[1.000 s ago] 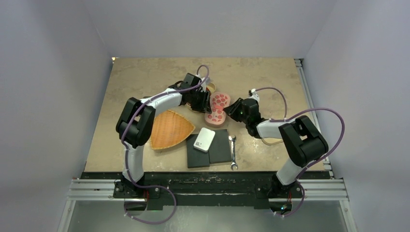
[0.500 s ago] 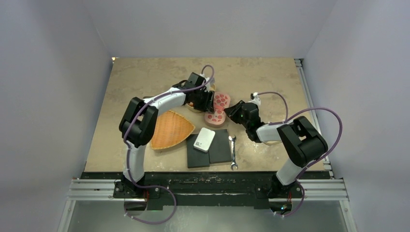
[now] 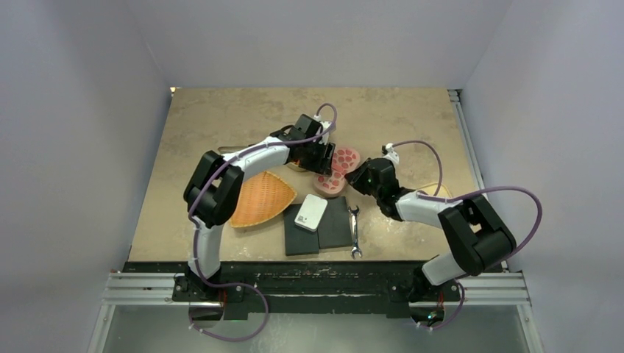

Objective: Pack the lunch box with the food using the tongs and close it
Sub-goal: Close the box lid on the packing box.

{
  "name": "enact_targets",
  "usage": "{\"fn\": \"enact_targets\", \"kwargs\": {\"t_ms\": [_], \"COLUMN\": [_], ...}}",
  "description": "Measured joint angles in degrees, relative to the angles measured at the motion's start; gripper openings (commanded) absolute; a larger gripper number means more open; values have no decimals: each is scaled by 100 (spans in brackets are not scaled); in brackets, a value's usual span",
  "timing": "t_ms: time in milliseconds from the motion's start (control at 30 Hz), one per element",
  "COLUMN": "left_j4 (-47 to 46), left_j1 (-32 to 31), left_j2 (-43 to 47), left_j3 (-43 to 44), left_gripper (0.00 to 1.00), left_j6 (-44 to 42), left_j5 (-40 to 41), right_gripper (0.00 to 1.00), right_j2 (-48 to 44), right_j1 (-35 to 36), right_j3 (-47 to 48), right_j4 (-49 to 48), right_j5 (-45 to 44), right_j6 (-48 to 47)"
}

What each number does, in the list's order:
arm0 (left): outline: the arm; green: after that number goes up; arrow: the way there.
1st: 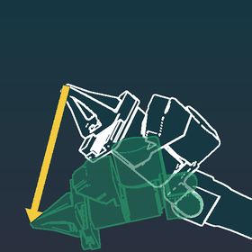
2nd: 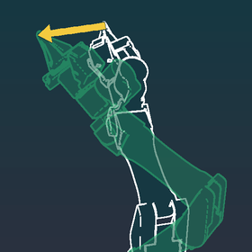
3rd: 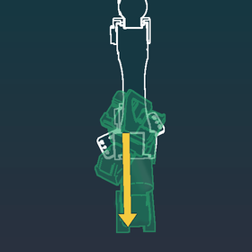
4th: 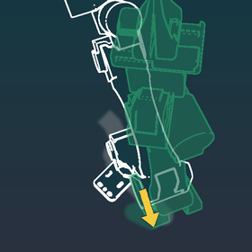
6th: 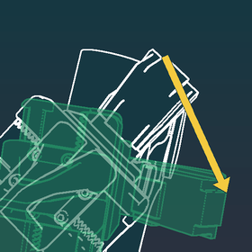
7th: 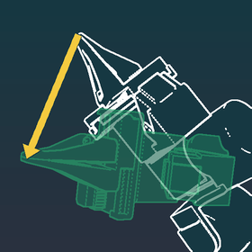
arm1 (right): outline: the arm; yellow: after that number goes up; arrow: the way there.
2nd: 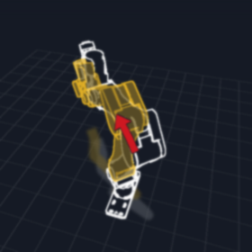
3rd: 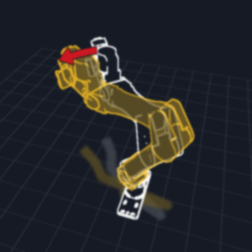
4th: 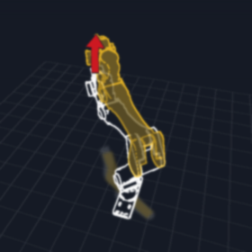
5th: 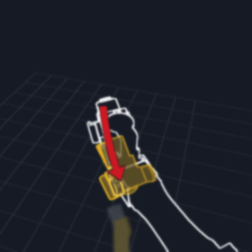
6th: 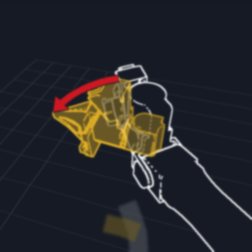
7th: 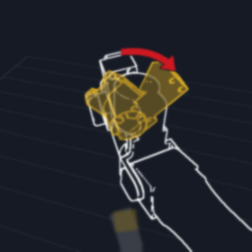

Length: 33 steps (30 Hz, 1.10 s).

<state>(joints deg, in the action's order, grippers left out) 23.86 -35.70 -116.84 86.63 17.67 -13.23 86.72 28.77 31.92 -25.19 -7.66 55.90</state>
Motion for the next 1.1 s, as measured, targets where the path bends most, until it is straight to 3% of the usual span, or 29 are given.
{"fn": "enact_targets", "kwargs": {"t_ms": [367, 433, 500, 700, 1100], "left_j4": [-4, 11, 17, -17, 26], "left_j1": [-87, -87, -92, -168, -79], "left_j2": [407, 485, 588, 839, 809], "left_j3": [-256, -256, -256, -243, -278], "left_gripper": [67, 69, 69, 69, 70], "left_j6": [-186, -236, -273, -382, -295], "left_j5": [435, 498, 525, 527, -17], "right_gripper": [14, 37, 40, 40, 40], "right_j2": [-363, -428, -487, -531, -531], "right_j1": [13, -90, -219, -542, -503], "right_j3": [1056, 1252, 1357, 1436, 1045], "right_j4": [2146, 2304, 2391, 2542, 2288], "right_j5": [-28, -24, -13, 79, 778], "right_j6": [-354, -387, -597, -1220, -1276]}}
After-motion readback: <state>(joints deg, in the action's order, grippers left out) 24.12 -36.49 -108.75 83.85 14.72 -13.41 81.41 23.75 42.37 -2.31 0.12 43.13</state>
